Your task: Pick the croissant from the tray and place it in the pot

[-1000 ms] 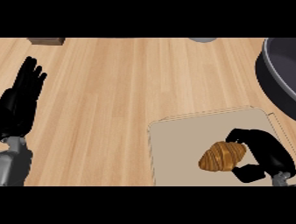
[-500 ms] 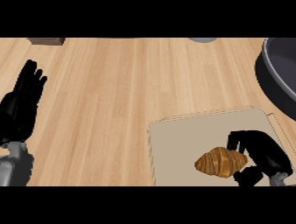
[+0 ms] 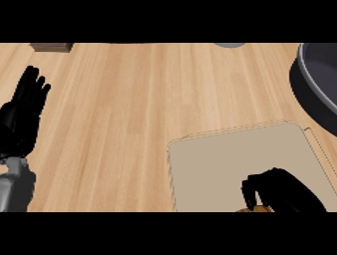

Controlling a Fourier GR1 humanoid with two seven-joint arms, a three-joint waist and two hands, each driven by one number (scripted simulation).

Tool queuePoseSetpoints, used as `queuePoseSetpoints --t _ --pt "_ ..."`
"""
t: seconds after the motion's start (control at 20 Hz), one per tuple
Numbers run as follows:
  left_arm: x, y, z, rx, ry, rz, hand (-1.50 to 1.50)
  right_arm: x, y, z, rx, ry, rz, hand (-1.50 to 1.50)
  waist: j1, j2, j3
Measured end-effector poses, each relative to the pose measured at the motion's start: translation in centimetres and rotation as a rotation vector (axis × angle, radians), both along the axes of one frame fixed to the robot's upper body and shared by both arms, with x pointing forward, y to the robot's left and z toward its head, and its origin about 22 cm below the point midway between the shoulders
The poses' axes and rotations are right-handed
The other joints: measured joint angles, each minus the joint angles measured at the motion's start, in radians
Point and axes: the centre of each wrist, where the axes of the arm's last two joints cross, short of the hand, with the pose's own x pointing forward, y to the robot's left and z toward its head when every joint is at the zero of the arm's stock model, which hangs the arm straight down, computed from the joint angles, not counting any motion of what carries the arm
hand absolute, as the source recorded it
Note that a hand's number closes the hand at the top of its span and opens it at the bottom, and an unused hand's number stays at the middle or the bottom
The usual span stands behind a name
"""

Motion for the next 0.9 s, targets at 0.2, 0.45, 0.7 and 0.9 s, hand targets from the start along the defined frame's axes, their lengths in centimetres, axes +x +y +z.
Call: queuePoseSetpoints --t 0.2,0.45,0.7,0.9 --pt "-0.4 0.6 -0.3 -0.002 0.002 0.003 0.0 -1.2 -0.5 2.8 0.128 -0.12 -0.055 1.5 -0.008 -0.001 0.001" --pt "-0.3 0.0 -0.1 0.006 0.006 0.004 0.0 -1.5 -1.7 6.8 0.299 -0.336 -0.208 1.5 -0.012 -0.001 0.001" --pt "-0.5 0.2 -0.2 0.003 0.002 0.004 0.0 -1.6 -4.2 10.3 0.396 -0.527 -0.353 1.5 -0.006 0.0 0.001" --pt "-0.7 0.4 -0.7 -0.001 0.008 0.0 0.0 -1.3 -7.1 12.6 0.428 -0.609 -0.452 1.5 -0.001 0.001 0.001"
